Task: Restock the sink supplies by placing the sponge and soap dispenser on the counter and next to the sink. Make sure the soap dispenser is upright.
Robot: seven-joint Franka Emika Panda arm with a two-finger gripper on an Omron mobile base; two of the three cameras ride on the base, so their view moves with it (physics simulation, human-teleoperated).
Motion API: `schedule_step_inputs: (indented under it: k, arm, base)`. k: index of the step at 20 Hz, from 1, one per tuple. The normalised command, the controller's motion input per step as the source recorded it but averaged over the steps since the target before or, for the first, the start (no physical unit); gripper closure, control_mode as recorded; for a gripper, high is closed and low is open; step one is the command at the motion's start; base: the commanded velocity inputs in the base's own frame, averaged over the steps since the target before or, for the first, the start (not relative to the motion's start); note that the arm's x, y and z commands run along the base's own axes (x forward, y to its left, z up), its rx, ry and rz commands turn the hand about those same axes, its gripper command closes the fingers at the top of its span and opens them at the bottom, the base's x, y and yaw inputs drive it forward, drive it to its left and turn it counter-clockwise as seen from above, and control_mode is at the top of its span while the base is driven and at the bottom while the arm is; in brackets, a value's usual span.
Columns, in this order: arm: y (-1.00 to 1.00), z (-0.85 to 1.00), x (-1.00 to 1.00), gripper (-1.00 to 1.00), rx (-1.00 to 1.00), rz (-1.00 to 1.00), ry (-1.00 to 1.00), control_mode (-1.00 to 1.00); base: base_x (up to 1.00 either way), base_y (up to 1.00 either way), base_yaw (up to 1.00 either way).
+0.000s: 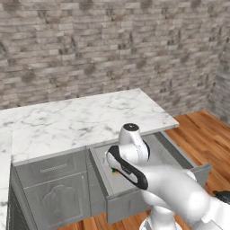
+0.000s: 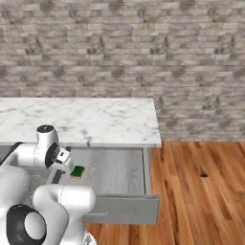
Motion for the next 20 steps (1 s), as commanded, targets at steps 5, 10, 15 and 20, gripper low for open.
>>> schedule_step_inputs:
  k: [5, 10, 15, 20]
  arm:
    - [-0.19, -0.29, 0.43, -1.0, 0.0, -0.11, 0.05, -1.0]
    - [-0.05, -0.37, 0.4, -1.0, 0.0, -0.1, 0.06, -1.0]
    - [0.0, -0.24, 0.2, -1.0, 0.0, -0.13, 0.05, -1.0]
    - [-0.01, -0.2, 0.29, -1.0, 0.0, -0.09, 0.02, -1.0]
  base:
    - [0.0, 0.0, 0.0]
    - [0.0, 0.0, 0.0]
    - [0.0, 0.0, 0.0]
    - [0.0, 0.0, 0.0]
